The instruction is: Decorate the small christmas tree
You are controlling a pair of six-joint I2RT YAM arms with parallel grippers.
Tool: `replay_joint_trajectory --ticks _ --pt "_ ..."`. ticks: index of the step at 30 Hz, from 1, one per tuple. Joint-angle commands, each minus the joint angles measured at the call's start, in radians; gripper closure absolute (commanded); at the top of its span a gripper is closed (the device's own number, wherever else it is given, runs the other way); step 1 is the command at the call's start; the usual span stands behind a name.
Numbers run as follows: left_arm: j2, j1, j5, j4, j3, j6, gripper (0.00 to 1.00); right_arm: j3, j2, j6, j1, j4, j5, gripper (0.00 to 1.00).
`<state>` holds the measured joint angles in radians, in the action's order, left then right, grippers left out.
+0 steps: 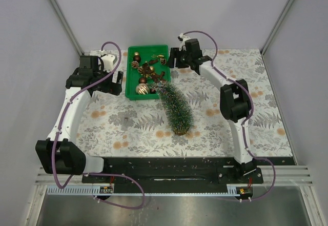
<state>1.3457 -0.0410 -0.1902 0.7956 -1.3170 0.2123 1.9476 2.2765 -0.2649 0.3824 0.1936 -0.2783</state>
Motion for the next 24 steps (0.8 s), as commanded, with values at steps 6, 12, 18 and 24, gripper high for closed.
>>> replay_joint_trajectory --ticks 6,12,18,24 --pt "-0.032 0.006 -0.011 -0.004 0.009 0.012 0.01 0.122 0.121 0.032 0.041 0.136 0.102 0.36" --pt "-0.057 0.006 -0.022 -0.007 0.027 0.012 0.01 0.136 0.155 0.058 0.042 0.173 0.131 0.37" --pt "-0.071 0.006 -0.015 -0.009 0.030 0.006 0.01 0.096 0.134 0.061 0.041 0.155 0.188 0.60" --pt "-0.085 0.006 -0.015 -0.009 0.035 0.007 0.01 -0.045 0.029 0.047 0.013 0.084 0.356 0.82"
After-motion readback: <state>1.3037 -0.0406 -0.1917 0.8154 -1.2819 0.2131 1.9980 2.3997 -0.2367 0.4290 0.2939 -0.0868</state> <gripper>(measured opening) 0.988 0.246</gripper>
